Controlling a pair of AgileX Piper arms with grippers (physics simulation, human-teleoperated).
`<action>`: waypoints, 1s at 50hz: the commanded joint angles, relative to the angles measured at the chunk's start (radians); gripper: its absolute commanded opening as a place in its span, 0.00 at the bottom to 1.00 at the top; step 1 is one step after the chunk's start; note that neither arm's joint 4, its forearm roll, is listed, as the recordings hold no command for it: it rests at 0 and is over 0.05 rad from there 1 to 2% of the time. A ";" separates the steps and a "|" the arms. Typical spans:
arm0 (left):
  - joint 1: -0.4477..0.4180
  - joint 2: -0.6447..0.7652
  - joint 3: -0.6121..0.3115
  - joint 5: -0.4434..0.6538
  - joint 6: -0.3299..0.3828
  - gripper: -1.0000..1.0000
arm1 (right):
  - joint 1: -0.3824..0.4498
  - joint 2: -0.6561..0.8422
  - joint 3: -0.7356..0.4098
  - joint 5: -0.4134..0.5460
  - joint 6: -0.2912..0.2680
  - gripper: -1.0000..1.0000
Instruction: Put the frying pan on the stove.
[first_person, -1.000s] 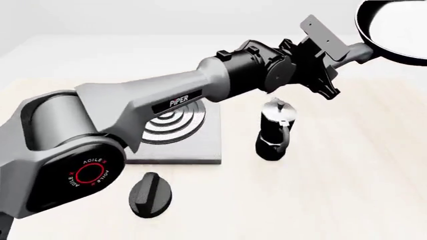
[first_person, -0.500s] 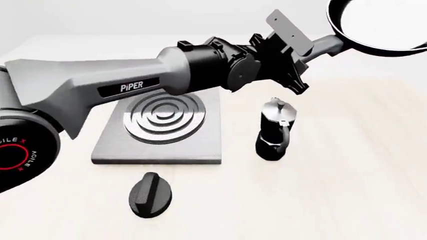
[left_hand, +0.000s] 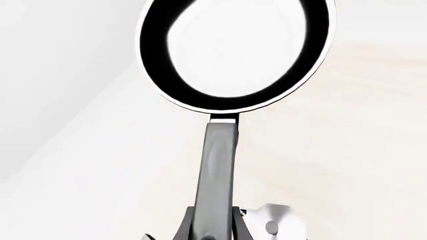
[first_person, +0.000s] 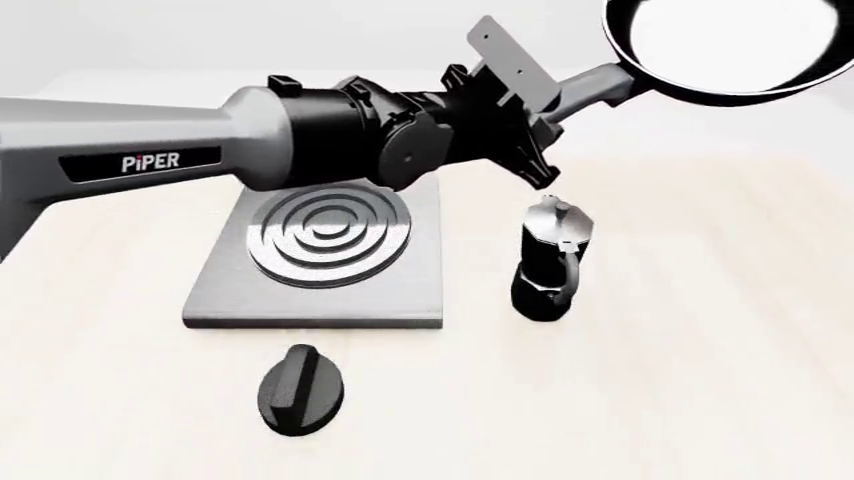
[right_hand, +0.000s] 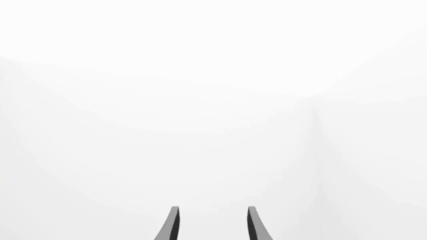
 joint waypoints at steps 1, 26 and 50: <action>0.040 -0.096 0.080 -0.052 0.005 0.00 | 0.001 0.000 -0.008 0.007 0.000 1.00; 0.168 -0.257 0.325 -0.120 -0.029 0.00 | -0.003 0.000 -0.001 0.003 0.000 1.00; 0.213 -0.388 0.529 -0.158 -0.053 0.00 | 0.000 0.000 0.000 0.003 -0.006 1.00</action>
